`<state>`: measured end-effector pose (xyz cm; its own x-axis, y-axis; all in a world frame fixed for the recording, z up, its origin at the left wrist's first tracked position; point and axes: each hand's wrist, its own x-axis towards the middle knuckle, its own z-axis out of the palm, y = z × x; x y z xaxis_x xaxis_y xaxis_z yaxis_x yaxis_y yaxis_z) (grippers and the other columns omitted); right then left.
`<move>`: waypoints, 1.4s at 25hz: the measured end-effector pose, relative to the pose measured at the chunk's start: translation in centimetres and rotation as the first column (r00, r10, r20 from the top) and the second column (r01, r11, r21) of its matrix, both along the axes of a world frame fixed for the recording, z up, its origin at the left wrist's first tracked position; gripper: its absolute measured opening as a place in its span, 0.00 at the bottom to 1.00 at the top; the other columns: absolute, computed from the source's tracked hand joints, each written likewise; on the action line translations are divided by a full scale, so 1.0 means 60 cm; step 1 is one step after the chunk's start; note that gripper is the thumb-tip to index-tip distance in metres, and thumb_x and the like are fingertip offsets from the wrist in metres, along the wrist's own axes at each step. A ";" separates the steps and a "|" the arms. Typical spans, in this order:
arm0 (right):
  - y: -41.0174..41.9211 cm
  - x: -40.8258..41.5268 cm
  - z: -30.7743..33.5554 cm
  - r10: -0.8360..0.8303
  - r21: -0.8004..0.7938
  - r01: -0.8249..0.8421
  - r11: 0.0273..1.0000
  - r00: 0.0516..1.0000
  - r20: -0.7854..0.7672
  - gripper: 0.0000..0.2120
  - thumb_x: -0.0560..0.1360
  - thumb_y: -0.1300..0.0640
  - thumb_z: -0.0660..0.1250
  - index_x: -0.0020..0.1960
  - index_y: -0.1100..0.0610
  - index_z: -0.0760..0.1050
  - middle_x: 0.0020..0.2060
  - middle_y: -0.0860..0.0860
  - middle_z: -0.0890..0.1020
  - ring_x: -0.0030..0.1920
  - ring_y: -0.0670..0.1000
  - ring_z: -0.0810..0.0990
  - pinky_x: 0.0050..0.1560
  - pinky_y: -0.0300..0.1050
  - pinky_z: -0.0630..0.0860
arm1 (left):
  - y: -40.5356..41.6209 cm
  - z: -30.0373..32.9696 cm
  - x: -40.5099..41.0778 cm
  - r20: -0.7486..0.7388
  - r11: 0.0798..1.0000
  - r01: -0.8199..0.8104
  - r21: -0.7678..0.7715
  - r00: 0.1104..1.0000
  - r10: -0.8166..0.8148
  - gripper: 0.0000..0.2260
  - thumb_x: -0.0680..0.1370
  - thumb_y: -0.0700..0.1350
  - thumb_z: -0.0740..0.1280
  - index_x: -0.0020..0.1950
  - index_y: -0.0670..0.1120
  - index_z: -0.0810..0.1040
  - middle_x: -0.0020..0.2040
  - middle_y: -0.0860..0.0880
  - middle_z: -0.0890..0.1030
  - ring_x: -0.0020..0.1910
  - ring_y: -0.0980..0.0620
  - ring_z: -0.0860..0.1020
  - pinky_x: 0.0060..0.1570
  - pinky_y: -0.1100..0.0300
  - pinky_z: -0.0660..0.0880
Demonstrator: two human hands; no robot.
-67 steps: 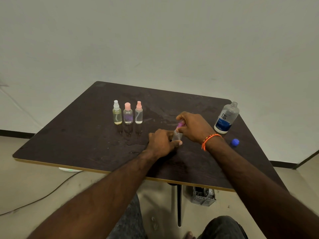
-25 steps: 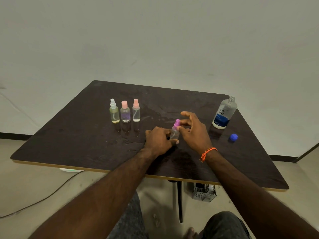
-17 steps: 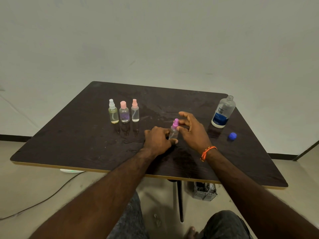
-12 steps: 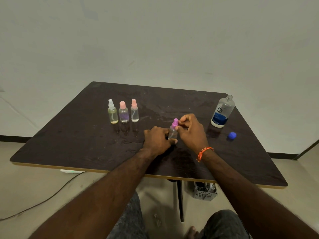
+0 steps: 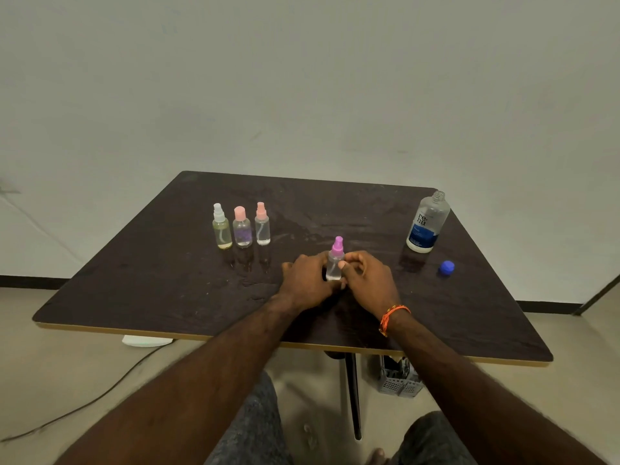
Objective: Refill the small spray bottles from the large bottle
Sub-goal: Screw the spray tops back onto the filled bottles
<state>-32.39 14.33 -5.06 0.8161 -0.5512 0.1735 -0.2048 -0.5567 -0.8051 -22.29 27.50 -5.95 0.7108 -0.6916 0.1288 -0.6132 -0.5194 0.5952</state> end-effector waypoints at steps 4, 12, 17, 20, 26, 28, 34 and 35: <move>0.013 0.019 0.004 -0.009 0.025 0.009 1.000 1.000 0.019 0.10 0.78 0.51 0.69 0.57 0.54 0.80 0.44 0.46 0.86 0.41 0.40 0.84 0.48 0.40 0.81 | 0.017 0.011 -0.023 0.011 0.987 -0.138 -0.078 0.990 0.139 0.19 0.76 0.56 0.75 0.64 0.52 0.77 0.53 0.57 0.83 0.56 0.53 0.80 0.61 0.49 0.69; 0.043 0.115 0.009 0.038 0.087 -0.038 0.995 0.999 0.002 0.13 0.77 0.60 0.65 0.60 0.56 0.81 0.49 0.48 0.86 0.48 0.44 0.83 0.55 0.42 0.79 | 0.058 0.012 0.023 -0.250 0.958 -0.235 -0.166 0.949 0.190 0.29 0.69 0.48 0.69 0.71 0.50 0.75 0.61 0.53 0.85 0.62 0.53 0.83 0.66 0.45 0.78; 0.059 0.190 0.025 0.184 0.101 -0.180 0.978 0.982 -0.032 0.18 0.75 0.64 0.66 0.63 0.54 0.80 0.54 0.48 0.85 0.52 0.43 0.81 0.56 0.37 0.73 | 0.056 0.011 0.073 -0.213 0.960 -0.252 -0.119 0.951 0.224 0.33 0.65 0.49 0.66 0.72 0.58 0.70 0.57 0.58 0.82 0.59 0.52 0.81 0.62 0.40 0.78; 0.065 0.227 0.021 0.202 0.097 -0.200 0.975 0.979 -0.009 0.16 0.76 0.62 0.66 0.61 0.53 0.81 0.50 0.47 0.85 0.51 0.44 0.82 0.56 0.40 0.77 | 0.051 0.015 0.089 -0.218 0.964 -0.251 -0.090 0.949 0.226 0.33 0.68 0.43 0.68 0.73 0.53 0.68 0.53 0.57 0.81 0.55 0.54 0.80 0.58 0.47 0.76; 0.069 0.256 0.011 0.224 0.091 -0.221 0.971 0.974 -0.029 0.15 0.76 0.66 0.62 0.59 0.56 0.80 0.49 0.48 0.85 0.49 0.46 0.82 0.48 0.33 0.75 | 0.041 -0.042 0.128 -0.210 0.960 -0.272 -0.066 0.944 0.253 0.34 0.61 0.55 0.63 0.69 0.54 0.68 0.58 0.53 0.79 0.59 0.50 0.80 0.59 0.38 0.78; 0.068 0.250 0.008 0.213 0.135 -0.206 0.969 0.976 -0.038 0.19 0.76 0.68 0.61 0.64 0.59 0.77 0.56 0.49 0.84 0.54 0.46 0.81 0.56 0.37 0.74 | 0.046 -0.002 0.097 -0.166 0.955 -0.294 -0.039 0.944 0.284 0.30 0.67 0.51 0.65 0.69 0.51 0.69 0.60 0.52 0.79 0.61 0.48 0.79 0.62 0.37 0.76; 0.030 0.178 0.005 0.117 0.099 -0.111 0.989 0.992 -0.053 0.23 0.76 0.69 0.59 0.70 0.59 0.74 0.65 0.52 0.79 0.61 0.46 0.77 0.57 0.32 0.69 | 0.033 0.031 0.050 0.028 0.959 -0.268 0.095 0.963 0.266 0.29 0.78 0.43 0.68 0.79 0.47 0.69 0.74 0.47 0.76 0.74 0.45 0.72 0.73 0.44 0.65; 0.018 0.158 0.007 0.102 0.070 -0.098 0.993 0.993 -0.058 0.23 0.75 0.69 0.60 0.69 0.59 0.75 0.64 0.52 0.80 0.60 0.45 0.78 0.56 0.32 0.70 | 0.027 0.031 0.043 0.045 0.965 -0.235 0.114 0.972 0.232 0.29 0.79 0.43 0.67 0.80 0.47 0.68 0.76 0.47 0.74 0.75 0.46 0.71 0.74 0.44 0.64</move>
<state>-22.90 15.42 -4.66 0.8757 -0.4749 0.0871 -0.2006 -0.5218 -0.8291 -19.70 29.11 -4.11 0.8512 -0.5185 0.0807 -0.4836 -0.7154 0.5043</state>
